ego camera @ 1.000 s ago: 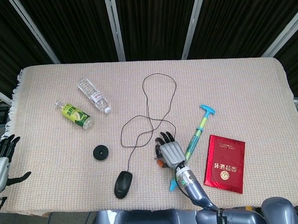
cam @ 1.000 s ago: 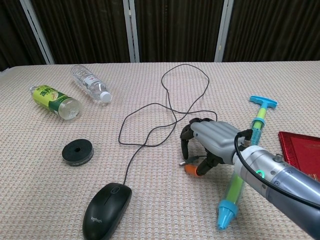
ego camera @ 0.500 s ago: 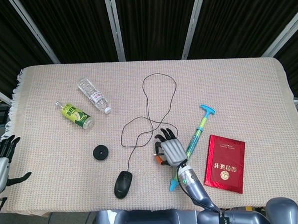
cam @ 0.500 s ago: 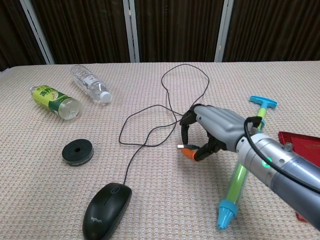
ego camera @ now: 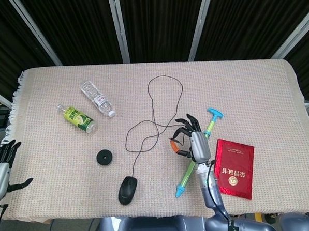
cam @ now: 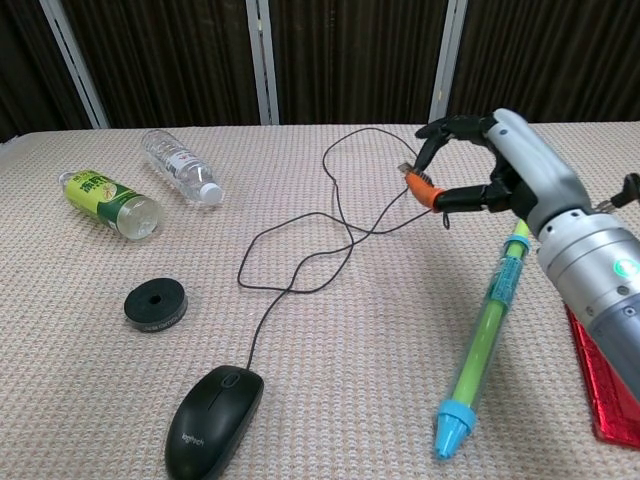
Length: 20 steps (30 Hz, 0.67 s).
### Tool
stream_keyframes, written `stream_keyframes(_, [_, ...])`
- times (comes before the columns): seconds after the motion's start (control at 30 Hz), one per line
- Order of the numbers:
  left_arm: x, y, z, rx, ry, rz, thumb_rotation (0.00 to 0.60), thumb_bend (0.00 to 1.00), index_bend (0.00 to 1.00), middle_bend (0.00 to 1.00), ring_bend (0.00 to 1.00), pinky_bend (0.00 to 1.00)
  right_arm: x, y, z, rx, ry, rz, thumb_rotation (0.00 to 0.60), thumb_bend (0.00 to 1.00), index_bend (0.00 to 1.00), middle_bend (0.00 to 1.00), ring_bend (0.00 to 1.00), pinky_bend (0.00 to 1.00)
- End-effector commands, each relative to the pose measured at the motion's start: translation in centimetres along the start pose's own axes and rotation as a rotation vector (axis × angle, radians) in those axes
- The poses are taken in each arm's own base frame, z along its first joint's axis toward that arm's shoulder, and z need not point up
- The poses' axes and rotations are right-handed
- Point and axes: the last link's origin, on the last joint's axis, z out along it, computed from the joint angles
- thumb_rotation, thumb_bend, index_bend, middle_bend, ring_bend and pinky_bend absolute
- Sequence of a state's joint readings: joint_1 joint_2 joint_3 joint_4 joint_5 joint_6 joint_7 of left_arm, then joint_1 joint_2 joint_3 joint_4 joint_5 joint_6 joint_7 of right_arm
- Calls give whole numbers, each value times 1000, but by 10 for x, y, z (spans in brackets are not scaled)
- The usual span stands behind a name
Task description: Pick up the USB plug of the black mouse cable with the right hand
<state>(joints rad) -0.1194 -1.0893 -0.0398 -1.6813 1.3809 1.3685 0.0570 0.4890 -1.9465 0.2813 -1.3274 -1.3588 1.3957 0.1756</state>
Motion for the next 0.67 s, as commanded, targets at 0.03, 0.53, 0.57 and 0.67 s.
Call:
stream_keyframes(0.03, [0,0,0,1,-1,2,600,89,0,0,0,0,12,14,-16,-2,126,136,600,372,622,221,0,0])
stream_keyframes(0.53, [-1,-1,1,16,1,-3,600,91,0,0,0,0,5,34,-39,-40,232,268,600,371,623,214,0,0])
stream_keyframes(0.57, [0,-1,0,15,1,-3,600,93,0,0,0,0,5,34,-40,-37,233,269,600,371,623,213,0,0])
stream_keyframes(0.67, [0,-1,0,12,1,-6,600,92,0,0,0,0,2,33,-42,-29,233,272,600,370,623,212,0,0])
